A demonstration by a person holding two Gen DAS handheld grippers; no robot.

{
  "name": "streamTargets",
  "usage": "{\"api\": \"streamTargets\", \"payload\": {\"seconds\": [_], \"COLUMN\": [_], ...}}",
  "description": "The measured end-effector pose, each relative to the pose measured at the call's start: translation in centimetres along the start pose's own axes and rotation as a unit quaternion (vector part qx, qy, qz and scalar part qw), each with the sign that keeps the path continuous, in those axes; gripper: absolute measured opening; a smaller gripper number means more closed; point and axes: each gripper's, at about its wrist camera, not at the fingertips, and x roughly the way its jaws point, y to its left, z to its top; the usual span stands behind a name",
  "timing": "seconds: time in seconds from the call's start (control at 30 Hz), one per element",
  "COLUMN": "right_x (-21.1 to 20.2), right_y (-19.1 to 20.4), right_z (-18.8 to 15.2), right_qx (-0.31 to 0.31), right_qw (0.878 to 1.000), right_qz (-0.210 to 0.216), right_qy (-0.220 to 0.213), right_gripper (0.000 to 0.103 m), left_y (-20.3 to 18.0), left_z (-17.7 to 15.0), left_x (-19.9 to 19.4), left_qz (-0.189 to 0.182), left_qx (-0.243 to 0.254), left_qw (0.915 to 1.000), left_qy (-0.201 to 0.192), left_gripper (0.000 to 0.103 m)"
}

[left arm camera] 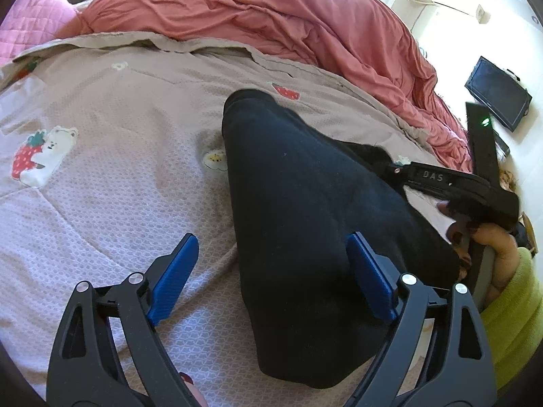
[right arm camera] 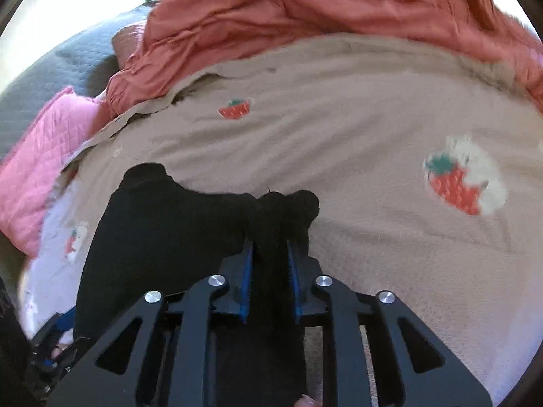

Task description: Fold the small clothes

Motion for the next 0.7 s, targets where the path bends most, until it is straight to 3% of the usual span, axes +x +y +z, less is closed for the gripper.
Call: {"api": "streamTargets", "payload": {"seconds": [0.13,0.2,0.27,0.3,0.33,0.37,0.43,0.5,0.57,0.7], "right_x": [-2.6,-2.4,-0.5,1.0,1.5,1.7,0.8,-0.9,-3.6,-7.4], "right_y": [2.0,1.6,0.4,-0.4,-0.8,-0.9,-0.6,-0.5,-0.5,0.4], "right_z": [0.8,1.3,1.2,0.9,0.4,0.0,-0.4,-0.6,-1.2,-3.5], "right_qx": [-0.025,-0.017,0.001,0.006,0.007,0.004,-0.011,-0.015,-0.024,-0.088], "right_qw": [0.997,0.997,1.0,1.0,1.0,1.0,1.0,0.999,0.999,0.993], "right_qz": [0.051,0.046,0.021,0.006,-0.002,-0.006,-0.02,-0.023,0.01,0.048], "right_qy": [-0.057,-0.056,-0.022,0.006,0.014,0.013,-0.002,-0.02,-0.048,-0.06], "right_gripper": [0.013,0.012,0.013,0.017,0.025,0.025,0.045,0.046,0.045,0.035], "left_y": [-0.4,-0.4,-0.3,-0.3,-0.3,-0.3,-0.2,-0.2,-0.2,-0.9], "left_z": [0.0,0.1,0.1,0.1,0.0,0.0,0.0,0.0,0.0,-0.1], "left_x": [-0.7,-0.6,-0.5,-0.3,-0.1,-0.1,-0.2,-0.3,-0.6,-1.4], "left_qz": [0.018,0.021,0.014,0.009,0.009,0.01,0.011,0.012,0.011,0.012], "left_qx": [0.015,0.018,0.017,0.016,0.017,0.017,0.017,0.015,0.013,0.022], "left_qw": [0.9996,0.9995,0.9997,0.9998,0.9998,0.9998,0.9998,0.9998,0.9998,0.9995], "left_qy": [-0.015,-0.016,-0.012,-0.008,-0.006,-0.005,-0.006,-0.008,-0.009,-0.018], "left_gripper": [0.082,0.082,0.082,0.082,0.082,0.083,0.083,0.083,0.083,0.083]}}
